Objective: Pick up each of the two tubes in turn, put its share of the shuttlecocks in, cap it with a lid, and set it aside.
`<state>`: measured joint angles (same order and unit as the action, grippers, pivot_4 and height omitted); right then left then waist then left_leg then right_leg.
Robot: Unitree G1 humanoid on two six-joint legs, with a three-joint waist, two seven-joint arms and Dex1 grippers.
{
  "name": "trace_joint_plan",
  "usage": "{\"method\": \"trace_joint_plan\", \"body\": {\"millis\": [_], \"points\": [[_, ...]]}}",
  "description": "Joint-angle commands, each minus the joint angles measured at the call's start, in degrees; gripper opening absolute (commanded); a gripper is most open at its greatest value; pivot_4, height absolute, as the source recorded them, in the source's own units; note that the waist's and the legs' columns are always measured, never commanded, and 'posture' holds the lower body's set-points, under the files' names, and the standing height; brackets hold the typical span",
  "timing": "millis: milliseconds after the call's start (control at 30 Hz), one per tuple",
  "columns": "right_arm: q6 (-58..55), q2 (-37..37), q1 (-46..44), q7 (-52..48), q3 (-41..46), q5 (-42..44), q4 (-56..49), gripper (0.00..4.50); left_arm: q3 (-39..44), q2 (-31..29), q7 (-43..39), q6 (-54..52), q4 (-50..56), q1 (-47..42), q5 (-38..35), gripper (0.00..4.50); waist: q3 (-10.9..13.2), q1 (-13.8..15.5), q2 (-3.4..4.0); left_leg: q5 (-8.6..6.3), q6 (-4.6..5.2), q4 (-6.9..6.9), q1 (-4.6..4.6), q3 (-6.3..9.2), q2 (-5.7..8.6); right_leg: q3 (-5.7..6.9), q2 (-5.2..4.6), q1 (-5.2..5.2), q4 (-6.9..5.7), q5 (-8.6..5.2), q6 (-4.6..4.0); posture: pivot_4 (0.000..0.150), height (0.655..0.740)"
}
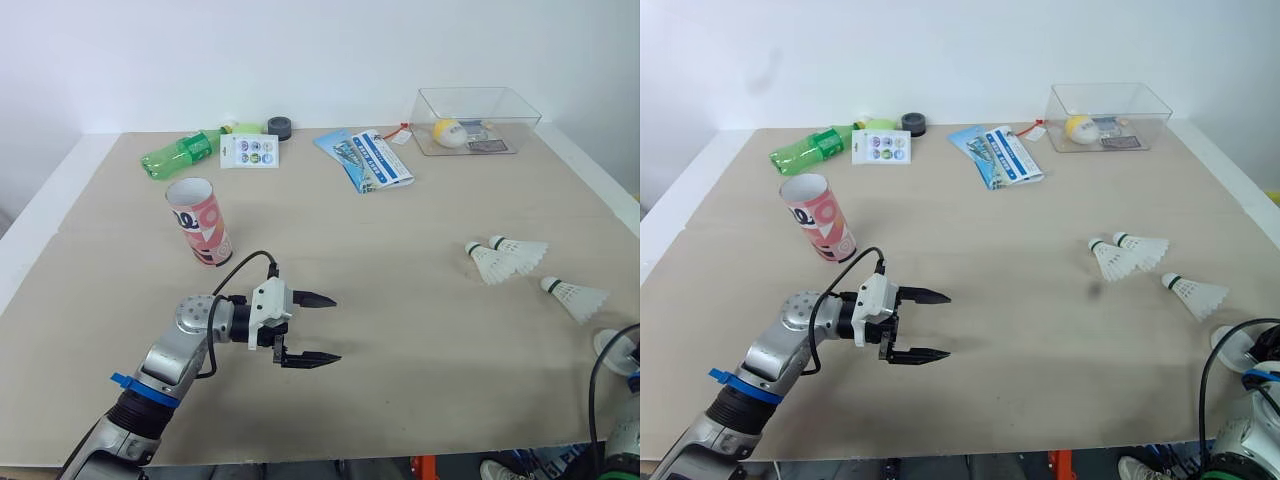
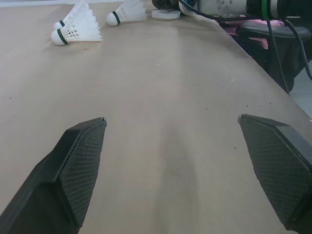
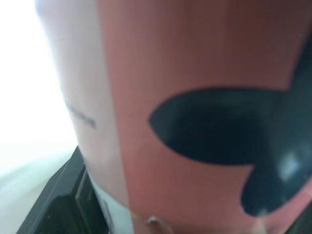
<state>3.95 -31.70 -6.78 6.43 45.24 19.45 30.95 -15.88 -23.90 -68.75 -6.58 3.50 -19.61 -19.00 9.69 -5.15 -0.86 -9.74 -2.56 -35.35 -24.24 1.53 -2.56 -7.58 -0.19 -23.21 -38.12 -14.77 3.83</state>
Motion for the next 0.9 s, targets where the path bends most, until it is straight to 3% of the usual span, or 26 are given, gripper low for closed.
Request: {"method": "trace_joint_plan", "body": {"millis": [33, 567, 633, 667, 900], "points": [[1.8, -2.2, 1.4, 0.3, 2.8, 0.8, -2.5, 3.70, 0.2, -0.2, 0.0, 0.5, 1.2, -0.6, -0.2, 4.50, 0.0, 0.0, 0.00, 0.00, 0.00, 0.00, 0.00, 0.00, 0.00, 0.00, 0.00, 0.00, 0.00, -0.01, 0.00, 0.150, 0.7400], [3.2, -0.1, -1.1, -1.7, 0.0, 1.2, 2.6, 3.70, 0.1, -0.1, -0.3, 0.6, 0.8, -1.3, 0.2, 4.50, 0.0, -0.2, -0.04, 0.00, 0.01, -0.01, 0.02, 0.00, -0.01, 0.00, 0.01, 0.01, 0.00, 0.01, -0.01, 0.150, 0.7400], [3.6, -0.2, -1.4, -2.1, -0.4, 1.2, 3.4, 4.39, 0.2, -0.2, -0.2, 0.6, 0.8, -1.2, 0.2, 4.50, 0.0, -0.2, -0.06, 0.00, 0.01, -0.01, 0.02, 0.00, -0.01, 0.00, 0.02, 0.02, 0.00, 0.01, -0.01, 0.150, 0.7400], [3.7, -0.3, -1.4, -2.2, -0.5, 1.1, 3.5, 4.47, 0.2, -0.2, -0.1, 0.5, 0.9, -1.2, 0.2, 4.50, 0.0, -0.2, -0.07, 0.00, 0.01, -0.01, 0.02, 0.01, -0.01, 0.01, 0.01, 0.03, 0.00, 0.01, -0.01, 0.150, 0.7400], [2.3, 1.2, 1.6, -2.5, -1.2, 1.0, -1.3, 4.47, 0.1, -0.3, 0.3, 0.5, 1.4, -0.5, 0.2, 4.50, 0.0, -0.2, -0.09, 0.00, 0.01, -0.01, 0.02, 0.03, -0.01, 0.02, 0.02, 0.04, 0.01, 0.01, -0.01, 0.150, 0.7400]]}}
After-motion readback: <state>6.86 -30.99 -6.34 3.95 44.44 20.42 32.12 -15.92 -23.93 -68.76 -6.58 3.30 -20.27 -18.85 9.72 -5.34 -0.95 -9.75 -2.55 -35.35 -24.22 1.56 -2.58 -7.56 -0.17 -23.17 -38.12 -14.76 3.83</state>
